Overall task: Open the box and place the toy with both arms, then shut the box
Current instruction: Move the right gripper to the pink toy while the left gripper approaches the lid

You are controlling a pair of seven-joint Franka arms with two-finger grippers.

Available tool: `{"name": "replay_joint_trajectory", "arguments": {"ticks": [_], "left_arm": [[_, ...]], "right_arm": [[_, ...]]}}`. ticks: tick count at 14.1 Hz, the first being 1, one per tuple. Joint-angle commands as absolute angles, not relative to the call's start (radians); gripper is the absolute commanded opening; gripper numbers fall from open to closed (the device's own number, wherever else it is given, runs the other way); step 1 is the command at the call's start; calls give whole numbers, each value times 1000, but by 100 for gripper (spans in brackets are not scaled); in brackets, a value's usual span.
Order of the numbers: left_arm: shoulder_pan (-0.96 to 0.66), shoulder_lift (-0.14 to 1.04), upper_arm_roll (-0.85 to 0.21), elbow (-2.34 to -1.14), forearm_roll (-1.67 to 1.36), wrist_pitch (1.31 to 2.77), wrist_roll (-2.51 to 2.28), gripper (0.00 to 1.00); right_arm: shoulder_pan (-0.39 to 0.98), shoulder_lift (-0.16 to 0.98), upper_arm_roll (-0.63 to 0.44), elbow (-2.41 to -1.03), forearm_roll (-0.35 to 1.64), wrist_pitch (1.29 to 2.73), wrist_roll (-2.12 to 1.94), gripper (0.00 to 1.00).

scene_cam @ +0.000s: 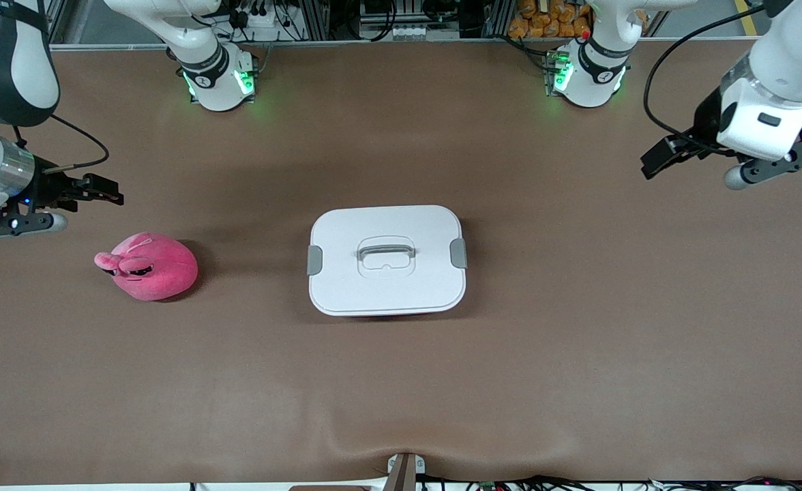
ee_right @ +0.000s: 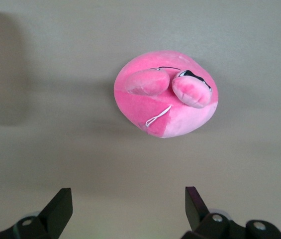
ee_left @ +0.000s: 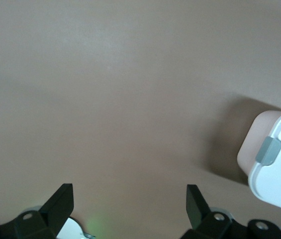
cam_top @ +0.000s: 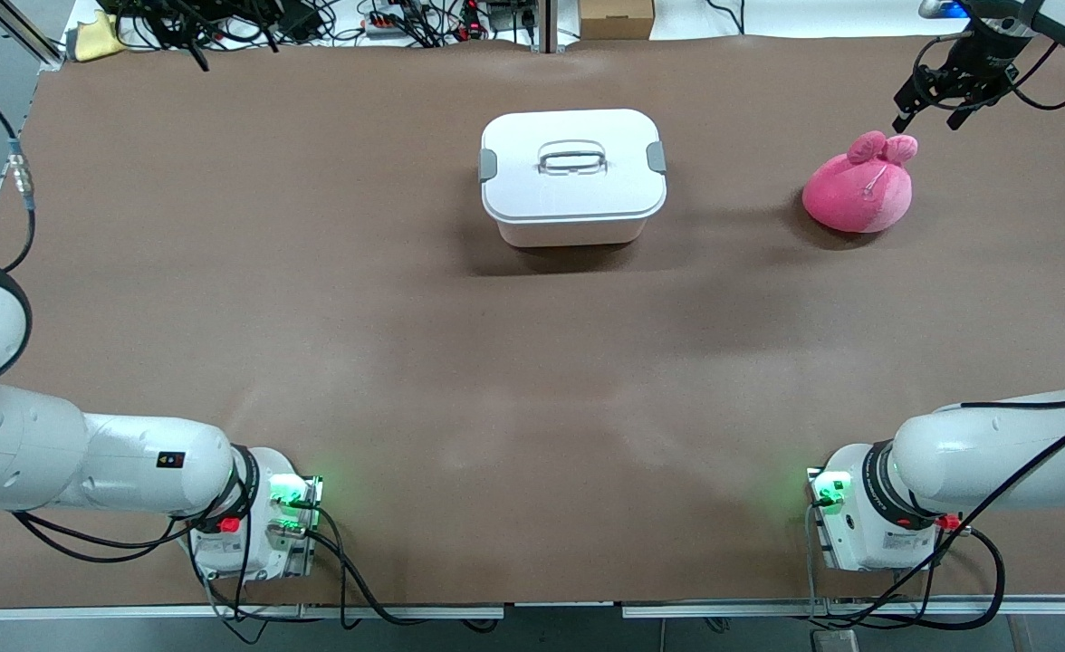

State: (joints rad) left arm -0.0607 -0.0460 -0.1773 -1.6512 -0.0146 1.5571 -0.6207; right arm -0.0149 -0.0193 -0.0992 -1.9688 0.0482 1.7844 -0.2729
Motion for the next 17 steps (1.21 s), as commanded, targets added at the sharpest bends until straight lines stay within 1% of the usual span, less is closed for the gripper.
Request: {"name": "replay_joint_trajectory", "arguments": {"ticks": [1, 3, 6, 11, 17], "left_arm": [[-63, -17, -207, -1629, -25, 1575, -707, 100], [-63, -3, -230, -1629, -25, 1595, -771, 100], [-63, 32, -284, -1629, -20, 1634, -914, 100], [-74, 84, -376, -1629, -15, 1695, -1216, 100], [-175, 169, -380, -1626, 27, 1804, -1532, 100]], "right_arm": [[-26, -51, -91, -2011, 32, 1799, -345, 100], [-26, -49, -91, -2022, 31, 1842, -470, 100], [-48, -41, -91, -2083, 31, 1971, -673, 100], [-43, -17, -91, -2091, 29, 2014, -848, 100], [-41, 31, -91, -2079, 26, 2080, -1075, 100]]}}
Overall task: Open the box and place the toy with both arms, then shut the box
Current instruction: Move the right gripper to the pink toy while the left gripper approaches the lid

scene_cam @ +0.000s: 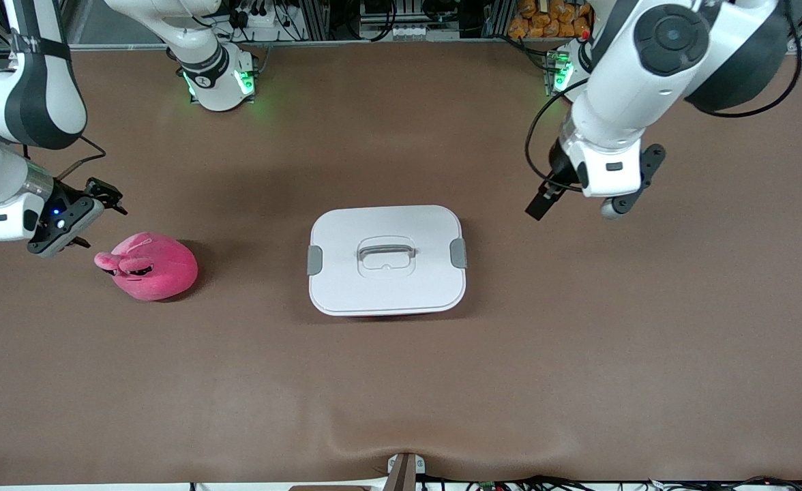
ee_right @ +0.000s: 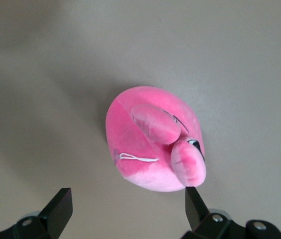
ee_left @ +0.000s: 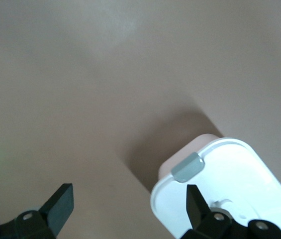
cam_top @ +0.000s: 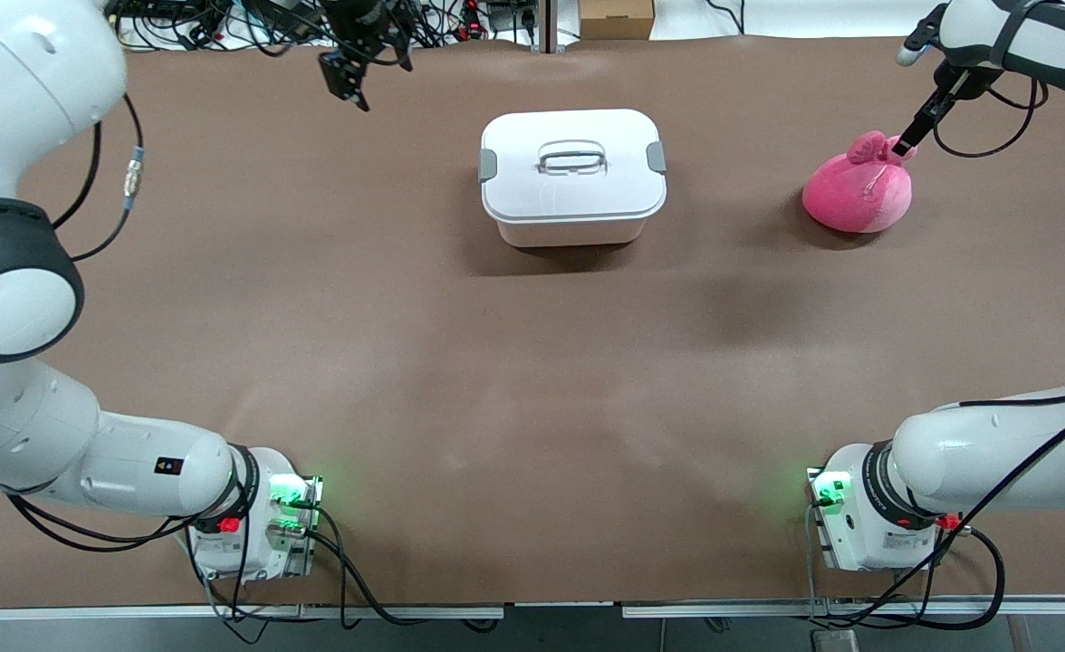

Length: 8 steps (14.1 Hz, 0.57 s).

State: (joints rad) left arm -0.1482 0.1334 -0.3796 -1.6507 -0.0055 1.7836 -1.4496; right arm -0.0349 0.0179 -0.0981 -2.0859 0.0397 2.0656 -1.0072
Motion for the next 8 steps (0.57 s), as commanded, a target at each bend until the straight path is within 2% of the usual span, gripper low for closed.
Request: {"name": "replay_joint_trajectory", "arguments": {"ticks": [1, 8], "left_arm": [[-189, 182, -380, -1626, 40, 1819, -1580, 100], [-291, 268, -380, -1623, 80, 1904, -1854, 100]], "right_arm": [[-38, 41, -89, -2071, 26, 2079, -1113, 100], [-32, 149, -89, -1971, 21, 2094, -1500, 100]]}}
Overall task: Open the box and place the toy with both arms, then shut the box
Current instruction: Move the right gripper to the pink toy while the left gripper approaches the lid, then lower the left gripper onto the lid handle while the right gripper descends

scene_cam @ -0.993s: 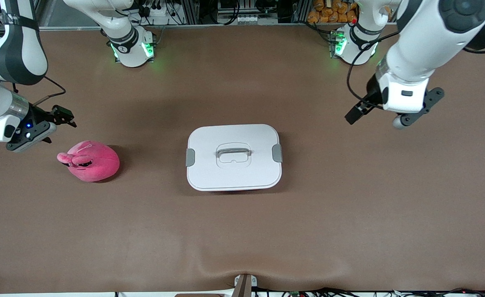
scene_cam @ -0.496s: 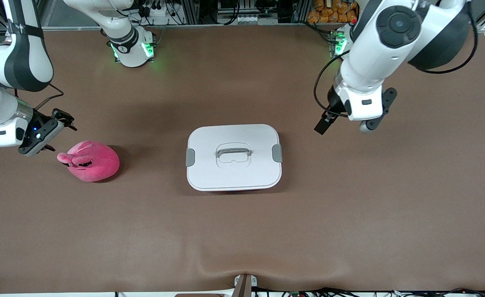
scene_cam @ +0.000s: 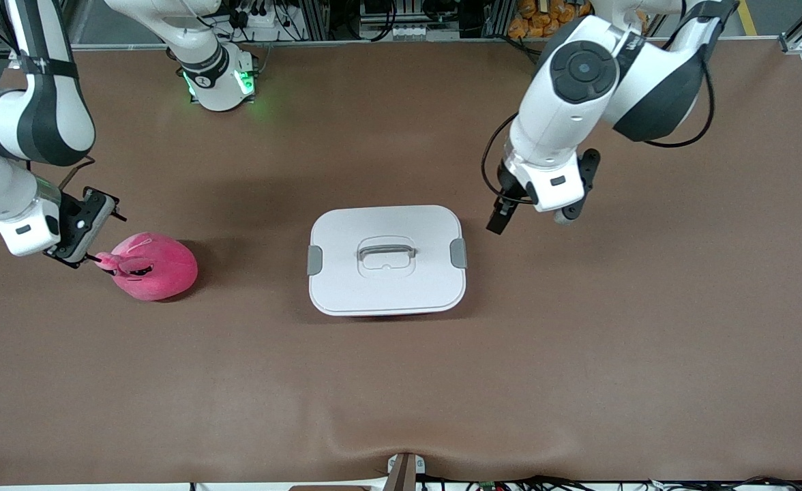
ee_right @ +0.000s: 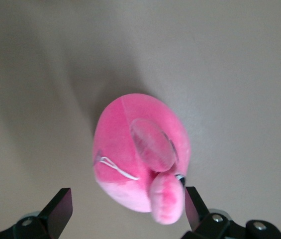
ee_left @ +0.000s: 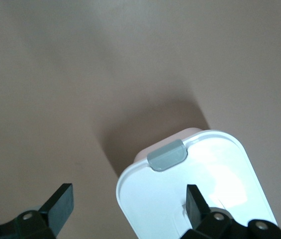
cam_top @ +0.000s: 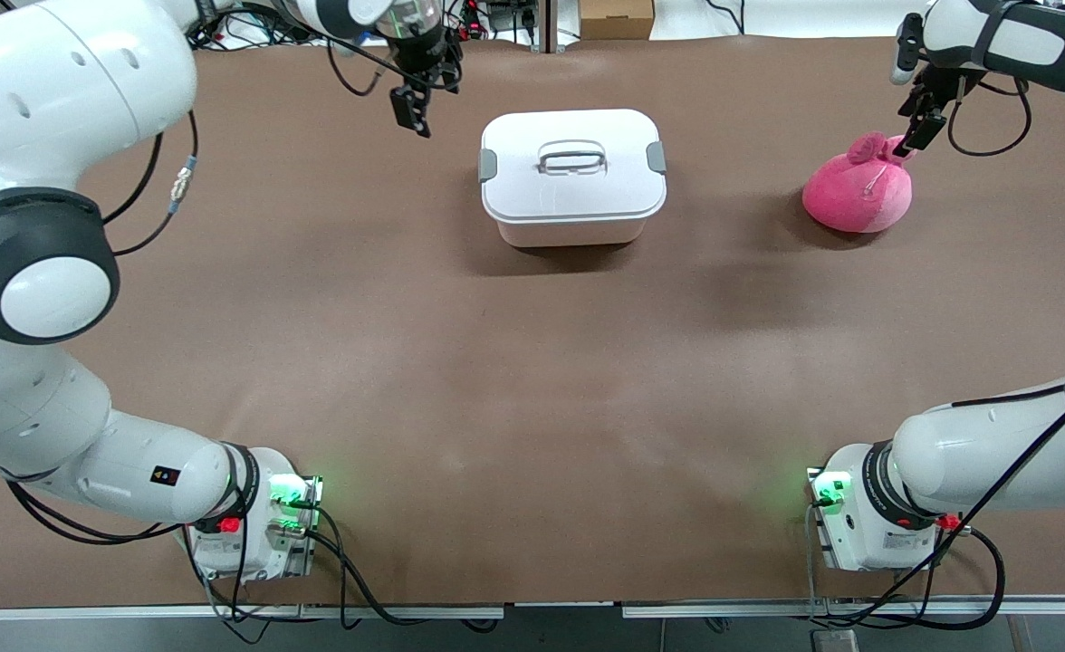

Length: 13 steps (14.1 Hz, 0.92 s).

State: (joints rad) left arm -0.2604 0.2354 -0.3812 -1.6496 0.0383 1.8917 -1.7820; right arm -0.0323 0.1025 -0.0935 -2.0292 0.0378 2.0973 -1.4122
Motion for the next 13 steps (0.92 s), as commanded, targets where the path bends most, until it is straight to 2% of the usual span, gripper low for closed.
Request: {"name": "replay_joint_trajectory", "arguments": {"ticks": [1, 5, 13], "left_arm": [[-307, 291, -380, -1603, 96, 1904, -1893, 100], [-351, 386, -380, -1510, 129, 1908, -2034, 95], [-413, 449, -371, -1493, 147, 2045, -2186, 77]], "right_arm": [[-28, 156, -87, -1968, 21, 2103, -1546, 100], [-6, 202, -87, -1968, 21, 2190, -1757, 100], [-21, 275, -84, -1967, 73, 2238, -1939, 100]]}}
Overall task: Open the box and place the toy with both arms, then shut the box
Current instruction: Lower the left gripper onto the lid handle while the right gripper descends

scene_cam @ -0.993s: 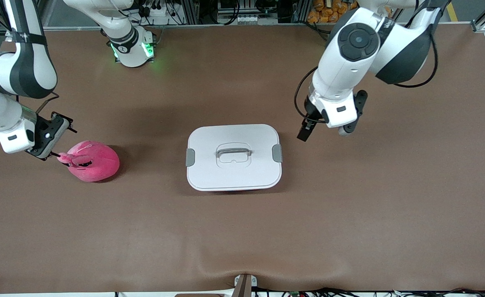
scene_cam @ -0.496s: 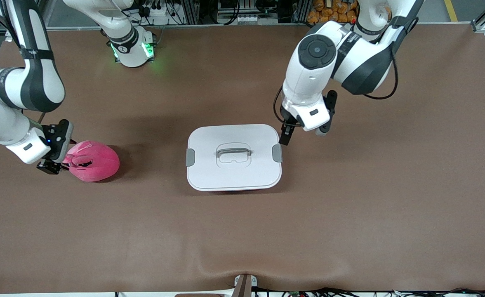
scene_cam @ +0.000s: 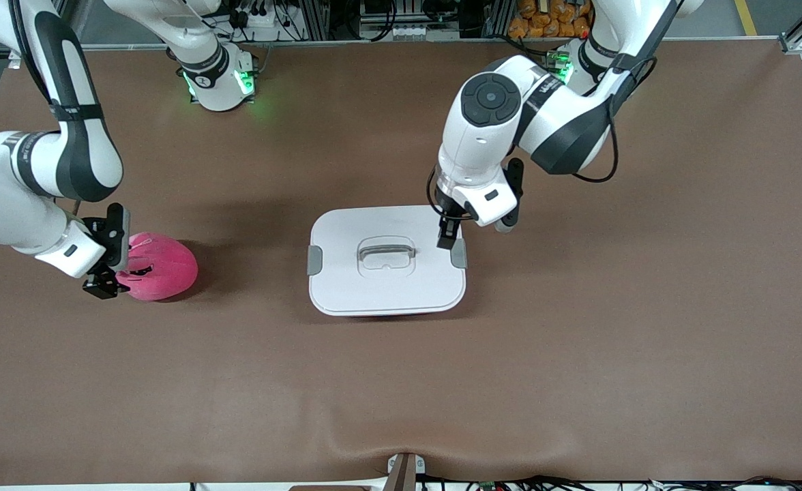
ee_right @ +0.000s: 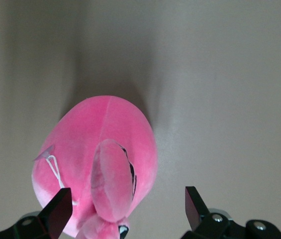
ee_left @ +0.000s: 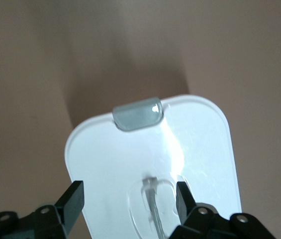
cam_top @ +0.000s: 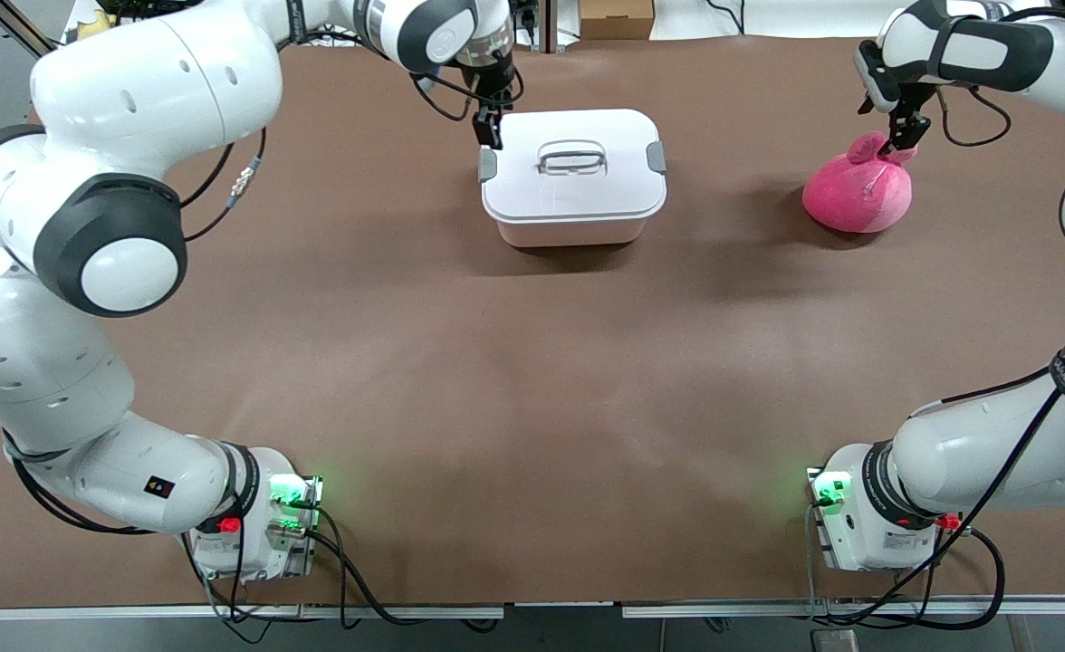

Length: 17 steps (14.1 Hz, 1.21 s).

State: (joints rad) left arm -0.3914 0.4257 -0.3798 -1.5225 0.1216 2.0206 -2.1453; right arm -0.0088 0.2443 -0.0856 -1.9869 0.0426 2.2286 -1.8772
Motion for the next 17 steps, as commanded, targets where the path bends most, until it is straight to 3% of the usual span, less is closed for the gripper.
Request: {"name": "replay_joint_trajectory", "arguments": {"ticks": [1, 8, 16, 17], "left_arm": [[-423, 462, -371, -1485, 161, 2057, -2207, 76], [-494, 543, -365, -1413, 230, 2100, -2364, 65], [-552, 620, -350, -1368, 310, 2166, -2517, 59], [-558, 624, -344, -1368, 311, 2178, -2532, 59]], "right_arm": [[-29, 282, -84, -1965, 98, 2238, -1965, 100], [-25, 298, -83, -1967, 144, 2233, -2011, 100], [-23, 291, -83, -1963, 187, 2223, -2013, 100], [-23, 293, -83, -1963, 187, 2224, -2013, 96]]}}
